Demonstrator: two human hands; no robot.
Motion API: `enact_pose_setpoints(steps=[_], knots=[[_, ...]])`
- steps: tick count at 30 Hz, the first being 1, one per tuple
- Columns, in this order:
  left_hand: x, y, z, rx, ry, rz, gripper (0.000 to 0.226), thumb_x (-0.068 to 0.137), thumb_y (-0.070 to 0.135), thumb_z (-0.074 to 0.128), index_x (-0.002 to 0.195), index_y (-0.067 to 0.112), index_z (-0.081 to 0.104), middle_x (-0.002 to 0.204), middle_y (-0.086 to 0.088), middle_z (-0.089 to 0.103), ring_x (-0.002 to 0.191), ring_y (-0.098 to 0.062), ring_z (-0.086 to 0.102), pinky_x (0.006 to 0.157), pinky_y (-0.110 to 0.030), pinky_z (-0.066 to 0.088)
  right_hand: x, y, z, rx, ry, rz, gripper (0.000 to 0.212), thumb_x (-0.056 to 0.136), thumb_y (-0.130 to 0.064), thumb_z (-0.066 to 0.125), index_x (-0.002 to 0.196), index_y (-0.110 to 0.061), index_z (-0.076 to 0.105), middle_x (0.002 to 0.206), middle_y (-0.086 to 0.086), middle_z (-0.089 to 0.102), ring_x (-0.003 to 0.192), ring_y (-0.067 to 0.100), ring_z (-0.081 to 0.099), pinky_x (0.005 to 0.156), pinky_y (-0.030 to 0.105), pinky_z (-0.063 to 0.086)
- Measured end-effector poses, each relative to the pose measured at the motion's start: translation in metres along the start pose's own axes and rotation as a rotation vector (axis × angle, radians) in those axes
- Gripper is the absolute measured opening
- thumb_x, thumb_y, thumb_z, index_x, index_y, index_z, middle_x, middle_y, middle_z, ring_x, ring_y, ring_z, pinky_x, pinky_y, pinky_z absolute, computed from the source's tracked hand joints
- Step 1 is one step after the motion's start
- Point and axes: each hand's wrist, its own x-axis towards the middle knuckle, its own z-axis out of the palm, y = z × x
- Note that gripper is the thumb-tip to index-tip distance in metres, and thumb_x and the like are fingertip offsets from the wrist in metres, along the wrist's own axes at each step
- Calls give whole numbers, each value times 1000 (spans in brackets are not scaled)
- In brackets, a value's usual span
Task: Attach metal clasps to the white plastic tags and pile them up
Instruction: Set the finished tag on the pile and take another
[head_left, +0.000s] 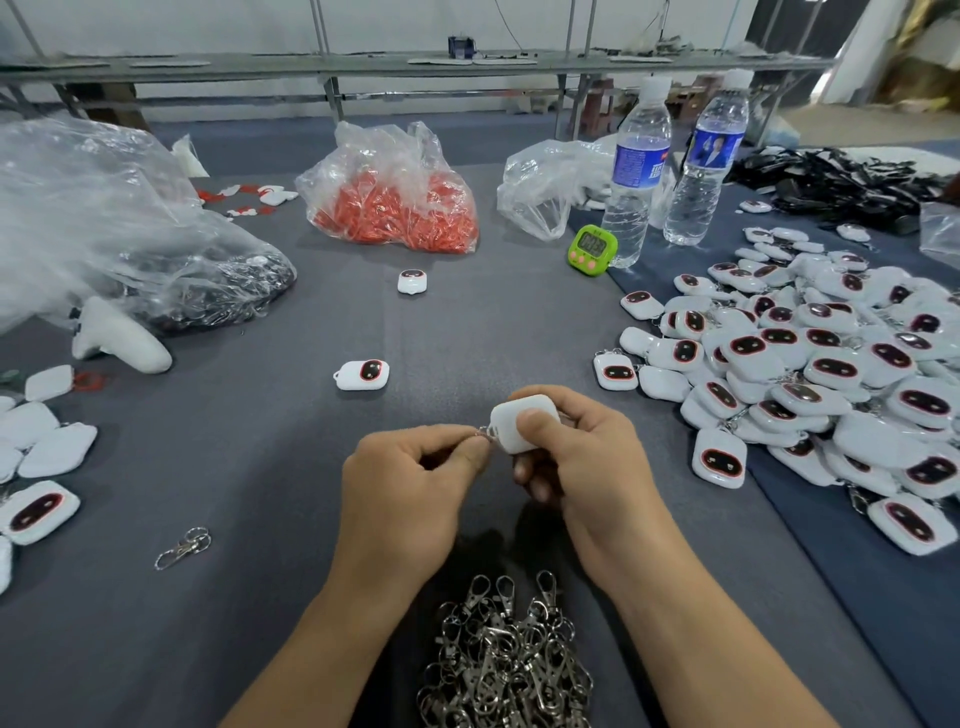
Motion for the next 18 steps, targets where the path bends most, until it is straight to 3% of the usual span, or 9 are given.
enact_pose_setpoints(steps=[2, 4, 7, 11, 12, 14, 16, 18], knots=[[0, -3, 0, 71, 58, 49, 21, 86, 27, 77, 73, 44, 76, 65, 20, 69, 68, -5, 66, 61, -17, 49, -1, 1, -3, -22, -45, 15, 22, 91, 8, 60, 92, -10, 72, 70, 8, 70, 52, 17, 57, 44, 22, 41], [-3, -6, -2, 366, 115, 187, 21, 84, 29, 71, 63, 27, 70, 56, 7, 54, 56, -15, 51, 53, -29, 41, 0, 4, -6, -159, -102, -31, 20, 86, 6, 70, 87, -14, 73, 73, 5, 72, 61, 17, 60, 53, 25, 48], [-5, -9, -3, 680, 128, 383, 29, 81, 17, 74, 56, 19, 60, 54, 6, 45, 52, -17, 41, 53, -28, 27, 1, 7, -10, -424, -143, -117, 13, 75, -14, 79, 85, -21, 73, 75, -1, 75, 64, 13, 62, 63, 33, 52], [-6, -12, 2, 642, 59, 409, 16, 72, 13, 86, 68, 22, 74, 56, 7, 54, 54, -19, 47, 59, -29, 32, 4, 2, -20, -518, -143, -115, 24, 63, -19, 70, 85, -24, 76, 72, 0, 76, 60, 10, 62, 58, 27, 50], [-4, -13, 1, 560, 41, 345, 16, 70, 15, 89, 78, 25, 78, 58, 9, 54, 56, -18, 49, 60, -30, 38, 7, -1, -25, -422, -132, -117, 26, 62, -14, 71, 86, -22, 77, 74, 2, 76, 60, 11, 61, 54, 24, 46], [-1, -15, -1, 406, 30, 198, 29, 75, 23, 88, 101, 30, 79, 63, 13, 55, 64, -14, 53, 66, -33, 46, 11, -12, -37, 41, -88, -104, 38, 61, 4, 74, 93, -16, 77, 86, 9, 77, 69, 17, 65, 54, 24, 47], [2, -16, -2, 354, 53, 121, 30, 79, 29, 84, 108, 32, 78, 71, 17, 61, 75, -12, 58, 78, -32, 47, 14, -21, -48, 539, -17, -88, 48, 63, 8, 71, 108, -11, 73, 103, 10, 77, 91, 19, 74, 67, 25, 58], [5, -17, -2, 381, 113, 107, 28, 79, 25, 82, 107, 29, 79, 84, 17, 69, 89, -13, 60, 87, -29, 42, 16, -21, -49, 686, 40, -62, 60, 66, 11, 67, 122, -10, 69, 118, 11, 75, 107, 21, 74, 77, 26, 60]])
